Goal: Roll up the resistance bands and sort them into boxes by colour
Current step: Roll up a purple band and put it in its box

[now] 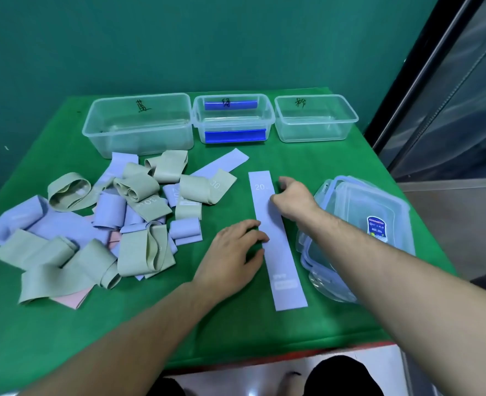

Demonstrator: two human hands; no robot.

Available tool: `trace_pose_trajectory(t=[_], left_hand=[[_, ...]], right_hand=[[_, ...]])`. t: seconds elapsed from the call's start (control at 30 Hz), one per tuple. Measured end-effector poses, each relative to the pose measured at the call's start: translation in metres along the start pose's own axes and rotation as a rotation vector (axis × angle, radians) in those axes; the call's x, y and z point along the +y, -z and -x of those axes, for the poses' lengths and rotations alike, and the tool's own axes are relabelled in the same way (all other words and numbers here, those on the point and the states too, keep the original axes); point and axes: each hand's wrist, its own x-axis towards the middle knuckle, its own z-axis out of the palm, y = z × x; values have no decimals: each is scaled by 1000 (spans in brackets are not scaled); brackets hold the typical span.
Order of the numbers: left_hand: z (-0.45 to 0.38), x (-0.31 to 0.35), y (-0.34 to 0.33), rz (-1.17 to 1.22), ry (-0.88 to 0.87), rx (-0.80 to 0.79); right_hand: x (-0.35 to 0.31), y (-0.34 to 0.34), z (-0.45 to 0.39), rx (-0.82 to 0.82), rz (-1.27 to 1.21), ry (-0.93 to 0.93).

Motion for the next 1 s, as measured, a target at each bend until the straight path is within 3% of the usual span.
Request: trace_pose_trajectory(t=[0.3, 0.43, 0.53, 0.7, 1.0], left_hand=[[57, 15, 5, 33, 0, -15], [79, 22, 8, 45, -4, -36], [93, 29, 7, 17, -72, -57], [108, 36, 2, 4, -107, -65], [113, 45, -1, 72, 7, 53]], right_hand=[[4, -5, 65, -29, -155, 0], [12, -8, 96, 78, -163, 186], [33, -12, 130, 26, -232, 343], [87, -8, 174, -80, 44, 597], [110, -4, 182, -144, 150, 612]])
